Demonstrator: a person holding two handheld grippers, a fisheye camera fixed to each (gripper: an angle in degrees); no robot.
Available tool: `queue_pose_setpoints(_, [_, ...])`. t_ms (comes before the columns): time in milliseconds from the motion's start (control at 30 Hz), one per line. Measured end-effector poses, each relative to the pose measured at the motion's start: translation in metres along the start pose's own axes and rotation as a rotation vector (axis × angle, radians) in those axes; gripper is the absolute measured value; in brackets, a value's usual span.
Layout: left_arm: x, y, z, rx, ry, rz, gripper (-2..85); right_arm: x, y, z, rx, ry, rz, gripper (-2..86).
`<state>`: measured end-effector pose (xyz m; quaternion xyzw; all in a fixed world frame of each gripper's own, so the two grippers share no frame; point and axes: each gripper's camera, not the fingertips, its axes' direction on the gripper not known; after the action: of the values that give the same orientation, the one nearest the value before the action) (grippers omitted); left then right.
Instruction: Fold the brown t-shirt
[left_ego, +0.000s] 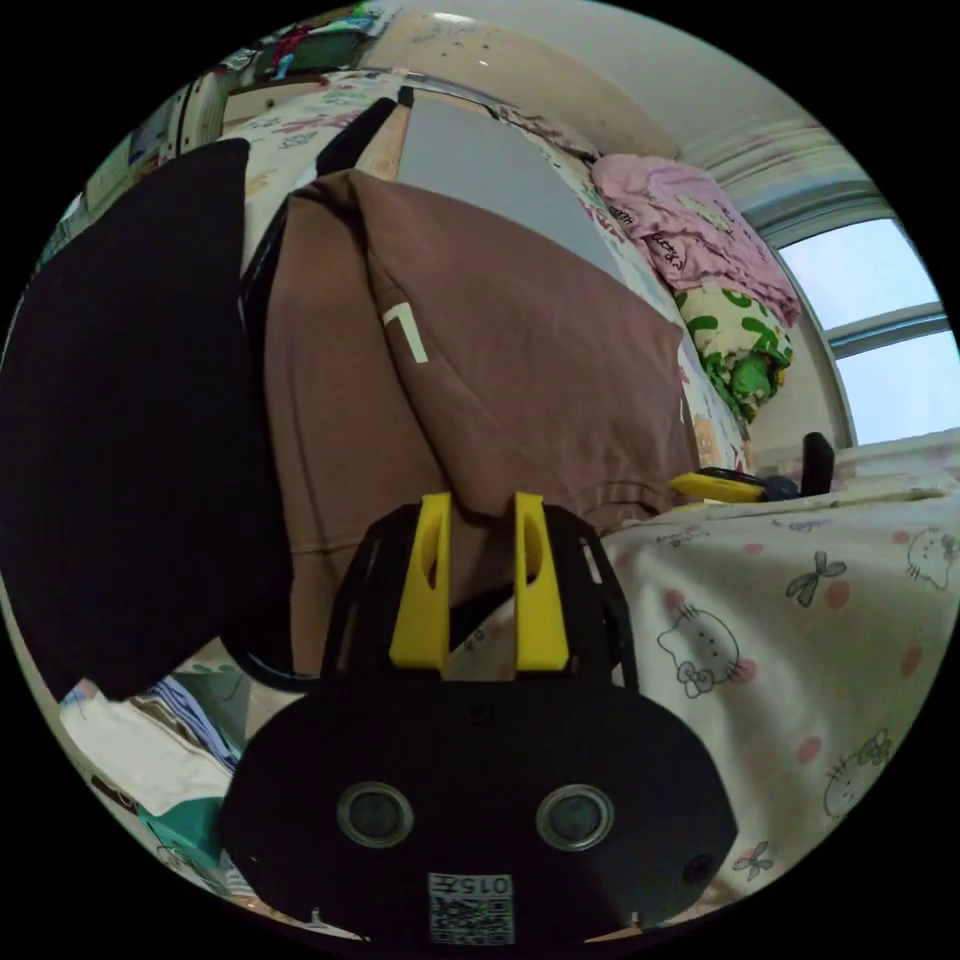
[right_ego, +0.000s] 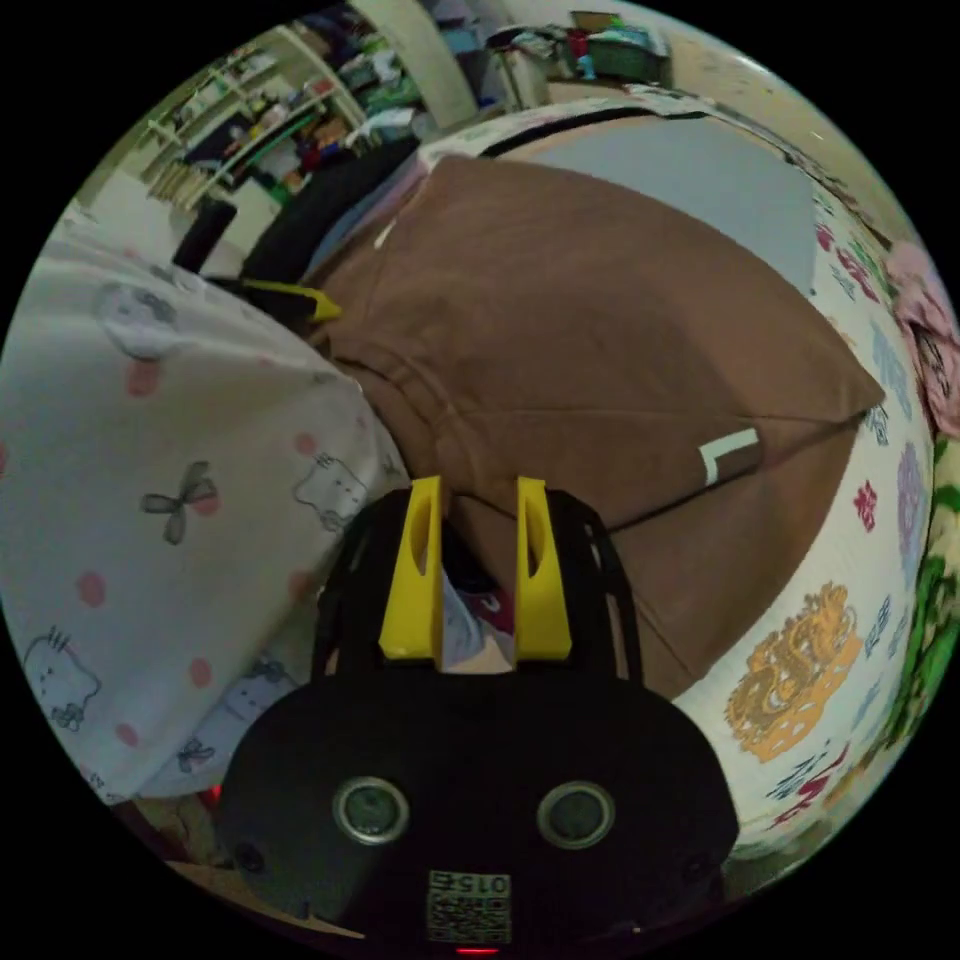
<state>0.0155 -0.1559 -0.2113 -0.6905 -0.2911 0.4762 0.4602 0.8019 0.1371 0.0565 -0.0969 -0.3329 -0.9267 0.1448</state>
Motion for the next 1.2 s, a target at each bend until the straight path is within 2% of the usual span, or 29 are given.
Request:
queue_pose_setpoints(100, [-0.002,-0.019,-0.02,0.004,0.026,0.006,1.6,-0.006,-0.02,0.001,-0.077,0.008,-0.063,5.2])
queue_pose_setpoints(200, [0.013,-0.027,-0.054,0.04,0.022,0.043,0.0,-0.019,-0.03,-0.008,-0.102,0.016,-0.093,1.0])
queue_pose_setpoints(333, [0.038,-0.041,-0.08,0.027,-0.01,0.099,-0.4,-0.034,-0.04,-0.021,-0.097,0.046,-0.119,0.0])
queue_pose_setpoints(500, [0.064,-0.072,-0.072,-0.06,-0.124,0.155,-0.3,-0.041,-0.061,-0.018,-0.179,0.091,-0.128,0.0])
queue_pose_setpoints(633, [0.091,-0.109,-0.089,-0.129,-0.16,0.21,0.9,-0.029,-0.065,-0.04,-0.119,0.098,-0.063,1.3])
queue_pose_setpoints(767, [0.12,-0.141,-0.133,-0.161,-0.189,0.282,2.6,0.025,-0.026,-0.125,0.156,0.007,0.249,7.1])
queue_pose_setpoints(900, [0.181,-0.207,-0.198,-0.03,-0.3,0.429,5.8,0.105,0.067,-0.193,0.422,0.051,0.684,9.7])
queue_pose_setpoints(1000, [0.242,-0.283,-0.207,0.08,-0.249,0.586,7.3,0.141,0.107,-0.206,0.413,0.087,0.838,11.2])
queue_pose_setpoints(1200, [0.39,-0.455,-0.109,-0.04,-0.155,0.837,8.2,0.177,0.123,-0.203,0.336,0.002,0.907,10.5])
